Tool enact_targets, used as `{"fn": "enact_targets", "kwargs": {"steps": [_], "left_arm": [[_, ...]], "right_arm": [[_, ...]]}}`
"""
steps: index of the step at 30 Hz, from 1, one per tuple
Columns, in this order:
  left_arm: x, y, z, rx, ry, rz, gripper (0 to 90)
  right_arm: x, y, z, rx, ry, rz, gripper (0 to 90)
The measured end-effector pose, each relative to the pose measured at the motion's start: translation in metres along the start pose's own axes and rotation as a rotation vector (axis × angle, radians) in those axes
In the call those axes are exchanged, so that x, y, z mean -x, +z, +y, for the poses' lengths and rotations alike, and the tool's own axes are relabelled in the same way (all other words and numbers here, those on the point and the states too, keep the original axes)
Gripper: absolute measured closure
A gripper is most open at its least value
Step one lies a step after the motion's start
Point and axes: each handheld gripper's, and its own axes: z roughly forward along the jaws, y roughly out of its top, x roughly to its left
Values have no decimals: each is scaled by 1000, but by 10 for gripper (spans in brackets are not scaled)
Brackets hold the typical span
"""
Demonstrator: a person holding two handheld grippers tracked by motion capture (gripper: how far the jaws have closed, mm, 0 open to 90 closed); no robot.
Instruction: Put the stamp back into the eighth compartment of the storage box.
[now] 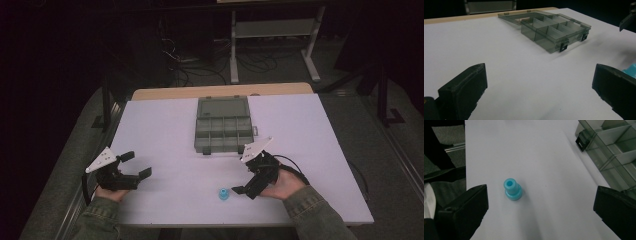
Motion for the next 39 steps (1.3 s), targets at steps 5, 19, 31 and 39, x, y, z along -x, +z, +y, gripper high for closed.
{"fn": "enact_targets", "kwargs": {"steps": [5,19,31,39], "left_arm": [[-1,0,0,2,-5,4,0],[0,0,0,0,-1,2,0],[1,0,0,2,-1,2,0],[0,0,0,4,1,2,0]], "right_arm": [[-5,8,3,-19,-14,20,0],[-17,25,10,-59,-54,56,0],[-20,39,13,-93,-87,76,43],[-25,48,15,-128,-142,59,141]]}}
